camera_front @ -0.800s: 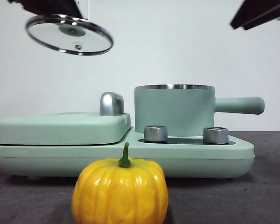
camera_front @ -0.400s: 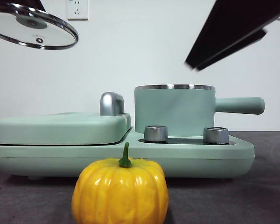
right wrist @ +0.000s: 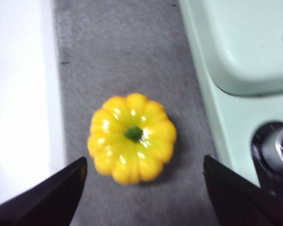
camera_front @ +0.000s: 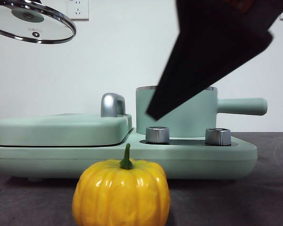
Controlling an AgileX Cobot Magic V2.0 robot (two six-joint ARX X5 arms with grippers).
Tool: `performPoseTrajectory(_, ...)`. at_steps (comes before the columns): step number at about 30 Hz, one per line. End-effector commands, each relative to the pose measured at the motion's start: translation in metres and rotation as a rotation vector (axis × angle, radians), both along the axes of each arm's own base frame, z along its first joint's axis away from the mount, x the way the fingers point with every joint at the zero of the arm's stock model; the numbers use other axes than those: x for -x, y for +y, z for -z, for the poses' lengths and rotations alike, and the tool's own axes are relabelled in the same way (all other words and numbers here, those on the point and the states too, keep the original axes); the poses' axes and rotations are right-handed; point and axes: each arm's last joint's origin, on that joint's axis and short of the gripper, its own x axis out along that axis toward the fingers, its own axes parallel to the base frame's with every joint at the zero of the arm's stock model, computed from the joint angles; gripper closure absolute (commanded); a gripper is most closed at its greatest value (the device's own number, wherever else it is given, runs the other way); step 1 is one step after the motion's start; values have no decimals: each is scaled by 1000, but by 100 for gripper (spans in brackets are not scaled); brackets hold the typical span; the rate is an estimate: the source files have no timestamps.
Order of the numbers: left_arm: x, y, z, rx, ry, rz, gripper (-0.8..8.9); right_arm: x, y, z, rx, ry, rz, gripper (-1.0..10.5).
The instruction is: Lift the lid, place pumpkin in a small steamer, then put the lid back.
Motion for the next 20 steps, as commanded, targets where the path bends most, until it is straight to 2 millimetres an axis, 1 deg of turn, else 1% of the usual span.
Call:
performPoseTrajectory(1, 0, 0, -8, 16, -46, 3, 803, 0, 13, 2, -18, -17, -42, 548)
performPoseTrajectory(8, 0, 0, -8, 16, -47, 3, 803, -2, 30, 21, 13, 26, -74, 513)
performPoseTrajectory(13, 0, 0, -8, 16, -47, 3, 803, -7, 38, 36, 42, 43, -72, 512)
performPoseTrajectory(20, 0, 0, -8, 16, -47, 3, 803, -12, 45, 51, 70, 62, -70, 509)
